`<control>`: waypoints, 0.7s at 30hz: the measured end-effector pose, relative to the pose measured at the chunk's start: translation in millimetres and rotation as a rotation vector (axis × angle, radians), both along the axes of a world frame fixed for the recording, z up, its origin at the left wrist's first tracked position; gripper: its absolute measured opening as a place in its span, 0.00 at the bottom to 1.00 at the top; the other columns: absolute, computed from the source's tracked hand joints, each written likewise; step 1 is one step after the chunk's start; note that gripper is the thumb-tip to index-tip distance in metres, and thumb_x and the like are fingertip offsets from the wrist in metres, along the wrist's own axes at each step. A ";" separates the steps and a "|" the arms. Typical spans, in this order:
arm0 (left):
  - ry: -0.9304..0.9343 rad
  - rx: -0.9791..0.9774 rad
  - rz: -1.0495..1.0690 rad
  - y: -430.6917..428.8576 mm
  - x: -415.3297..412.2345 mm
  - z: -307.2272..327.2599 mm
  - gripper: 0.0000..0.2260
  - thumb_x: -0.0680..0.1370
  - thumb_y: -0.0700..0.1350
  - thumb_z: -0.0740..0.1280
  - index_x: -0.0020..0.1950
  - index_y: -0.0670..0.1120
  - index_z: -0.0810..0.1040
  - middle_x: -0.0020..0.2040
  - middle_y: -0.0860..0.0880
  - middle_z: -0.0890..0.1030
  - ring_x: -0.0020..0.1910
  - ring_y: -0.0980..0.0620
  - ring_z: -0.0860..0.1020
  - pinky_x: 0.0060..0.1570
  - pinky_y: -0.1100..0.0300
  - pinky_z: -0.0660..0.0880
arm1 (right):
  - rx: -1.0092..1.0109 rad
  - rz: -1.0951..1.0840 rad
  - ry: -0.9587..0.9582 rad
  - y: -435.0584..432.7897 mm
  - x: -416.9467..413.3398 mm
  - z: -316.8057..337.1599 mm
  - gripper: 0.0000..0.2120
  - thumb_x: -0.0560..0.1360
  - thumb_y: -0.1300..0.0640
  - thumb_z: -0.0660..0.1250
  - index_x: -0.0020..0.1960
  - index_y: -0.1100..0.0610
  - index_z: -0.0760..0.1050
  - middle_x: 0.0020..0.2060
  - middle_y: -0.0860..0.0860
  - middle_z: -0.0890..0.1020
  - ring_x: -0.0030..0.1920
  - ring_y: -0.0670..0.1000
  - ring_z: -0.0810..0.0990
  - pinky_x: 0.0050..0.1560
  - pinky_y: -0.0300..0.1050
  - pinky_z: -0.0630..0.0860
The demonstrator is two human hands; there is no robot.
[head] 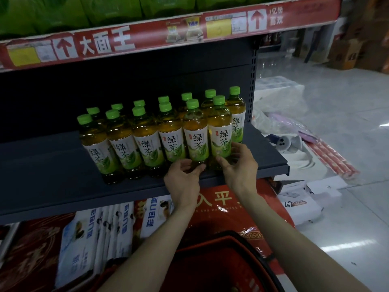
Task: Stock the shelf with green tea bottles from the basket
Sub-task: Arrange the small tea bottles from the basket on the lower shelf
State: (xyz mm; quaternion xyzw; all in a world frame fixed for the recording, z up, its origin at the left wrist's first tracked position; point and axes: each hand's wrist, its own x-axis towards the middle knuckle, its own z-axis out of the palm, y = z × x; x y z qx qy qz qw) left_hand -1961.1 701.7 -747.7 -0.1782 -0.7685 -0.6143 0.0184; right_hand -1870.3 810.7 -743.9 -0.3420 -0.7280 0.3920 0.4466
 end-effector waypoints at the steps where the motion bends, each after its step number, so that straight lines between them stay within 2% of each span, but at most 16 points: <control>1: 0.001 -0.002 0.009 1.1 0.0 0.2 0.16 0.69 0.51 0.83 0.52 0.49 0.85 0.47 0.58 0.84 0.48 0.62 0.81 0.49 0.65 0.78 | 0.007 0.000 0.003 1.5 -2.3 -0.9 0.24 0.74 0.51 0.78 0.66 0.52 0.75 0.57 0.49 0.81 0.57 0.49 0.80 0.60 0.53 0.80; 4: -0.001 -0.002 0.022 5.4 1.4 2.2 0.09 0.72 0.48 0.82 0.46 0.49 0.84 0.40 0.59 0.83 0.39 0.66 0.80 0.40 0.70 0.75 | 0.015 -0.010 0.000 4.6 -8.2 -3.0 0.23 0.73 0.51 0.79 0.64 0.52 0.75 0.55 0.49 0.81 0.56 0.50 0.80 0.59 0.54 0.80; 6: -0.001 0.010 0.021 8.3 2.6 1.7 0.07 0.73 0.46 0.81 0.43 0.48 0.84 0.37 0.58 0.82 0.37 0.68 0.80 0.38 0.70 0.74 | 0.011 -0.013 -0.005 5.9 -10.2 -3.5 0.23 0.73 0.51 0.79 0.64 0.52 0.75 0.55 0.49 0.81 0.56 0.51 0.80 0.59 0.55 0.80; 9: -0.005 0.018 0.028 9.2 2.8 0.4 0.07 0.73 0.46 0.81 0.42 0.48 0.84 0.37 0.58 0.83 0.37 0.66 0.80 0.40 0.69 0.75 | 0.018 -0.010 -0.017 6.4 -10.0 -4.0 0.23 0.73 0.52 0.79 0.64 0.52 0.75 0.55 0.50 0.81 0.57 0.51 0.80 0.59 0.55 0.80; 13: -0.007 0.018 0.011 5.5 2.1 2.2 0.07 0.73 0.47 0.81 0.43 0.48 0.85 0.39 0.56 0.84 0.39 0.63 0.81 0.44 0.64 0.79 | -0.006 0.046 -0.056 6.7 -3.1 0.9 0.24 0.73 0.57 0.76 0.66 0.52 0.74 0.58 0.51 0.81 0.60 0.52 0.80 0.63 0.53 0.79; 16: 0.037 -0.011 -0.058 -2.8 3.9 5.7 0.06 0.74 0.46 0.80 0.43 0.49 0.84 0.39 0.56 0.84 0.41 0.61 0.82 0.45 0.64 0.79 | -0.037 0.045 -0.086 5.2 5.7 8.2 0.20 0.74 0.59 0.73 0.66 0.55 0.76 0.57 0.52 0.81 0.56 0.50 0.80 0.63 0.50 0.79; 19: 0.085 -0.021 -0.135 -17.3 8.5 8.9 0.04 0.75 0.44 0.79 0.45 0.50 0.85 0.40 0.56 0.85 0.42 0.62 0.83 0.46 0.67 0.79 | -0.043 0.046 -0.083 -2.6 19.7 14.8 0.15 0.75 0.61 0.71 0.62 0.56 0.79 0.53 0.51 0.82 0.53 0.49 0.81 0.57 0.44 0.79; 21: 0.056 -0.011 -0.192 -28.3 12.9 9.3 0.05 0.75 0.42 0.78 0.49 0.49 0.86 0.42 0.55 0.86 0.43 0.60 0.84 0.48 0.64 0.81 | -0.043 0.091 -0.114 -11.0 30.5 16.4 0.10 0.76 0.62 0.69 0.57 0.54 0.81 0.47 0.48 0.84 0.49 0.48 0.82 0.52 0.42 0.79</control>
